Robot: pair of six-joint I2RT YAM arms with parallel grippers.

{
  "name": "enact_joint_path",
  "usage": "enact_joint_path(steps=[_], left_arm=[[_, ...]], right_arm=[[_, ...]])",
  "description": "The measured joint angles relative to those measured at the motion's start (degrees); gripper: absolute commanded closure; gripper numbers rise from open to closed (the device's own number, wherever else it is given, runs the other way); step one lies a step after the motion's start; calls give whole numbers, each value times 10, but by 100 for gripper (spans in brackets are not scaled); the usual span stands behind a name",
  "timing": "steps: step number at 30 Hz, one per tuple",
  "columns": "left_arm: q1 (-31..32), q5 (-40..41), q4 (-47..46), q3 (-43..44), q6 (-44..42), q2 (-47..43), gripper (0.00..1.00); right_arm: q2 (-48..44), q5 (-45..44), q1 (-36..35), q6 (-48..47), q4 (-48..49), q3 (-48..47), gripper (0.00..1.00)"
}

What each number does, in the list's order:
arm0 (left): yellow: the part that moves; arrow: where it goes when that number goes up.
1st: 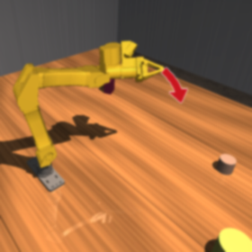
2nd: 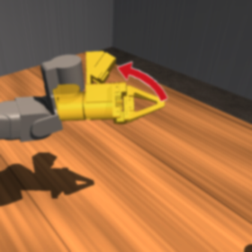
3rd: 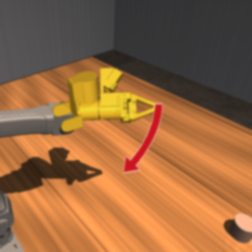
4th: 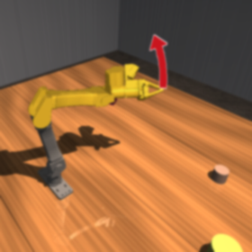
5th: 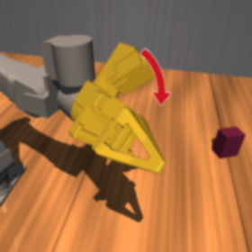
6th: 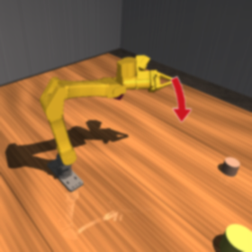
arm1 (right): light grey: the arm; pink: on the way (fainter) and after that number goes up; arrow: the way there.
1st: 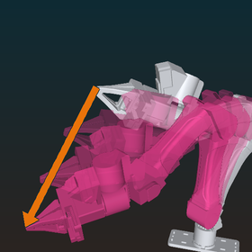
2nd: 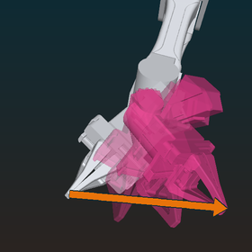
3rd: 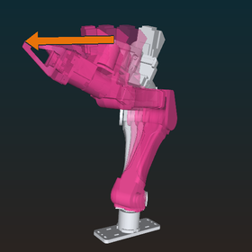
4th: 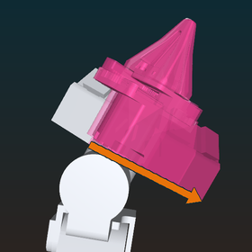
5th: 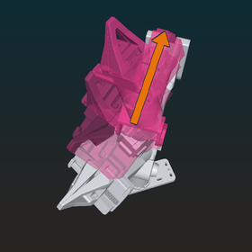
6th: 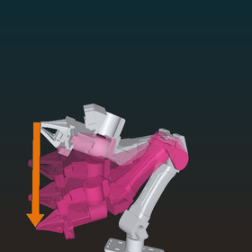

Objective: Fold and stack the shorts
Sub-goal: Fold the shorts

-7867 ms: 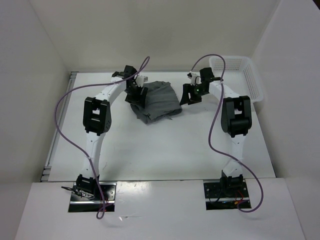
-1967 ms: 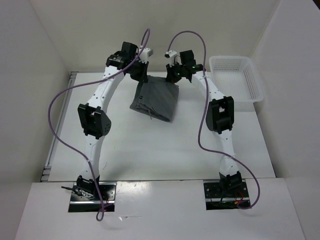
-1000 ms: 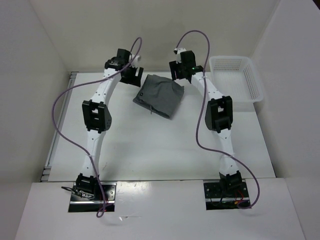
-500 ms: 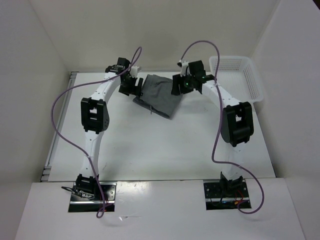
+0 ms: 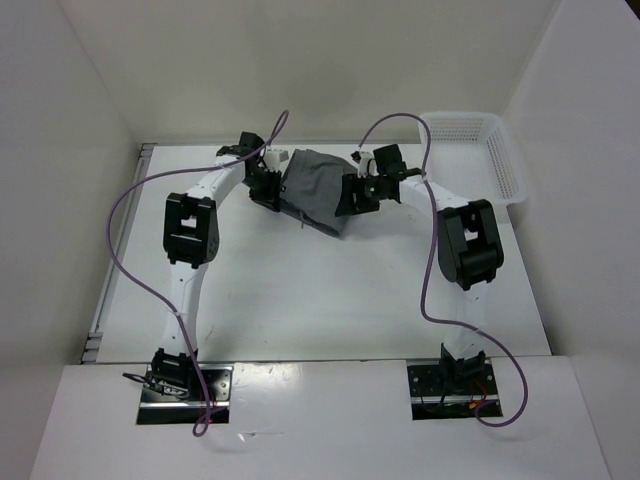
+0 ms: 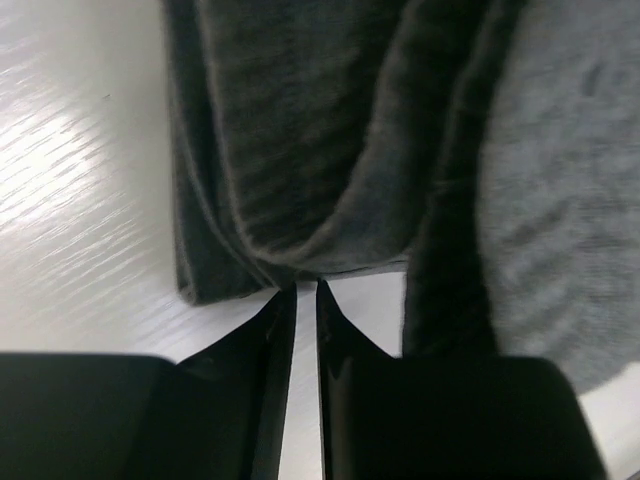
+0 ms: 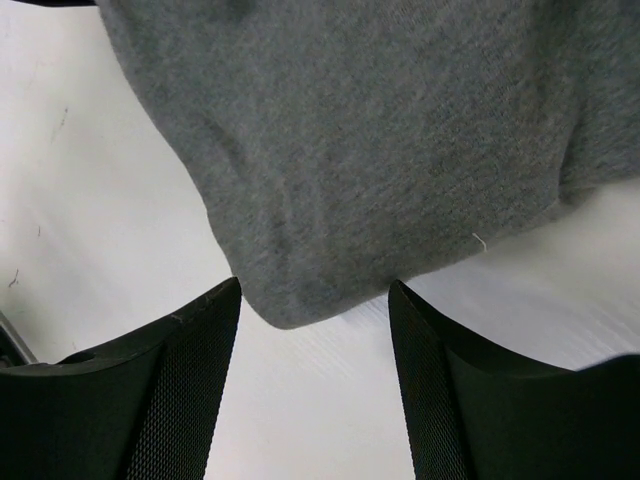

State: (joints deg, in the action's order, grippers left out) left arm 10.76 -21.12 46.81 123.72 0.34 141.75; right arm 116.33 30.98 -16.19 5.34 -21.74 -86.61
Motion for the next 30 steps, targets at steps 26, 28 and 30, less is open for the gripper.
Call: enact_joint_path(steps=[26, 28, 30], left_arm=[[-28, 23, -41, -107, -1, -82, 56], [-38, 19, -30, -87, -2, -82, 49], [-47, 16, -24, -51, -1, -76, 47]], right_arm=[[45, 10, 0, 79, 38, 38, 42], [52, 14, 0, 83, 42, 36, 42], [52, 14, 0, 83, 42, 34, 42]])
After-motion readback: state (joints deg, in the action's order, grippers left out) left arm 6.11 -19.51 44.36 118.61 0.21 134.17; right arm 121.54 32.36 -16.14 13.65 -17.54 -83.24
